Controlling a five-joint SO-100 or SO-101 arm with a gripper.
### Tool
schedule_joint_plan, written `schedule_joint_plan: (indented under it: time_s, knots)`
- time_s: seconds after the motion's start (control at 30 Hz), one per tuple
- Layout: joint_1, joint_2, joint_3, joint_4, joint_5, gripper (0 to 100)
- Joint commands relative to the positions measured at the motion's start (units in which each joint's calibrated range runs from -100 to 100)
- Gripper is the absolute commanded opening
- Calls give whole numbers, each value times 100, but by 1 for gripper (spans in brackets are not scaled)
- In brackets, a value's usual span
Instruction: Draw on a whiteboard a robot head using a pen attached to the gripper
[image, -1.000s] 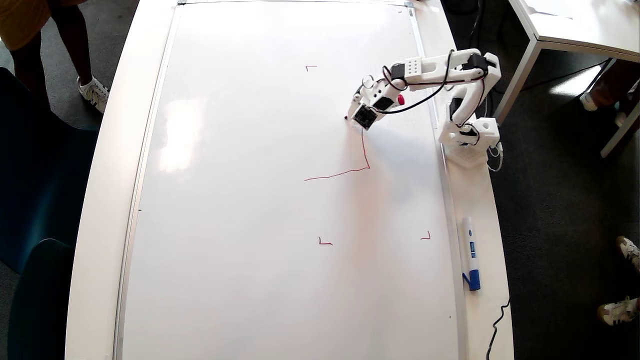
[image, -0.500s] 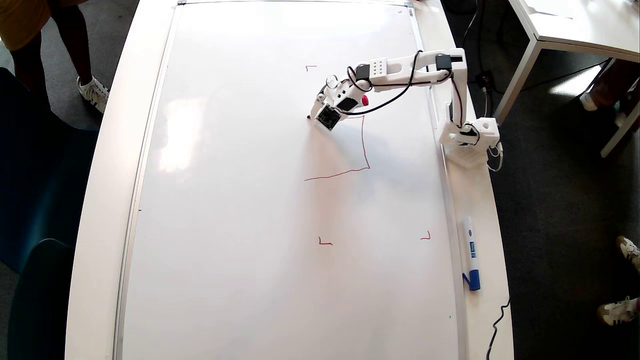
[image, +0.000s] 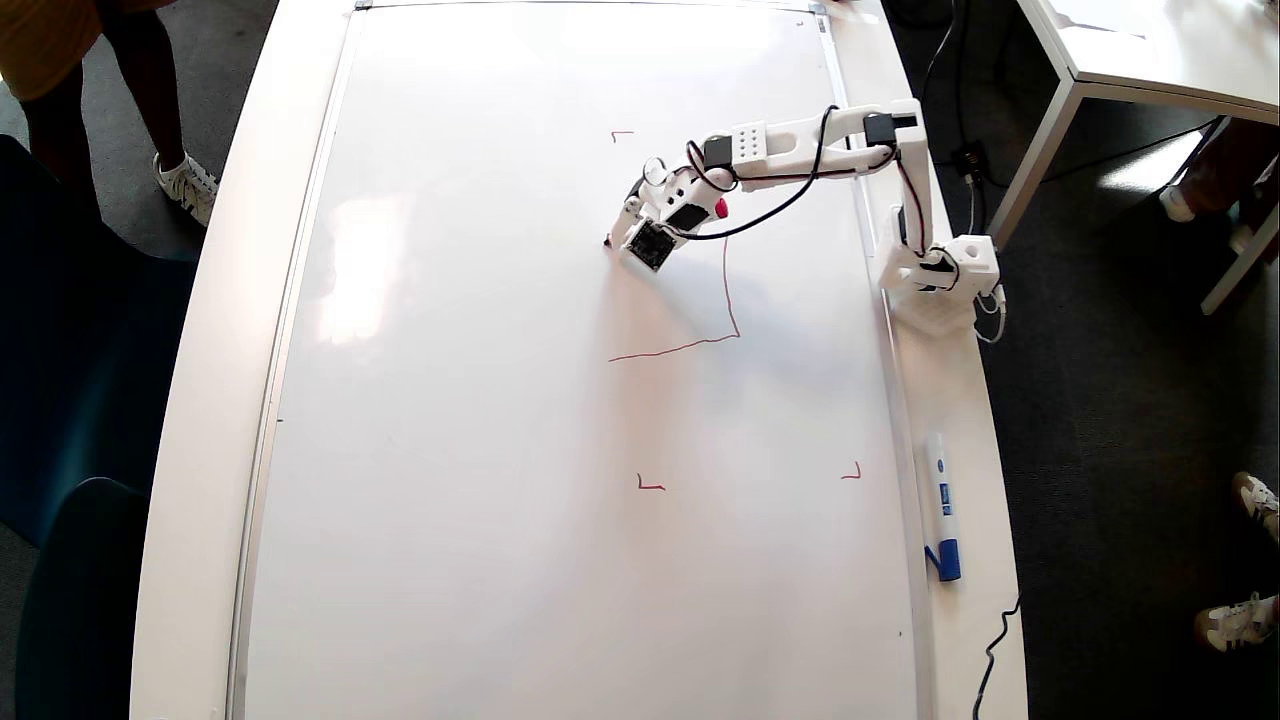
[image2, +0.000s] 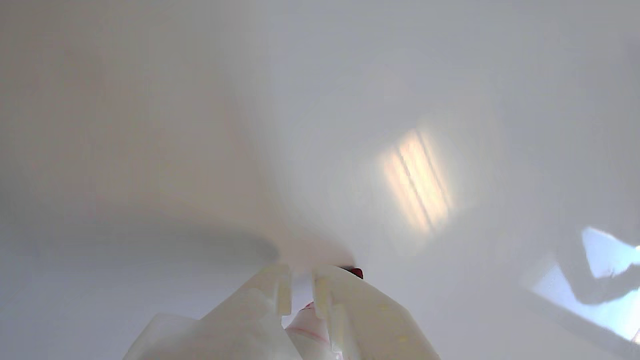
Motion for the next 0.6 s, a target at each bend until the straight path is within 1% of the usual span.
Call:
schedule_joint_plan:
  time_s: [0.0,0.17,0.27,0.37,0.57]
  knots:
    - [-284,-52,-61,69,-16,1]
    - [-572,-52,-79,69,-22,1]
    - [-749,-10,-133,69,-188,1]
    - [-947,-2,-142,69,-241,1]
    - [-1286,-2,-142,25,-241,1]
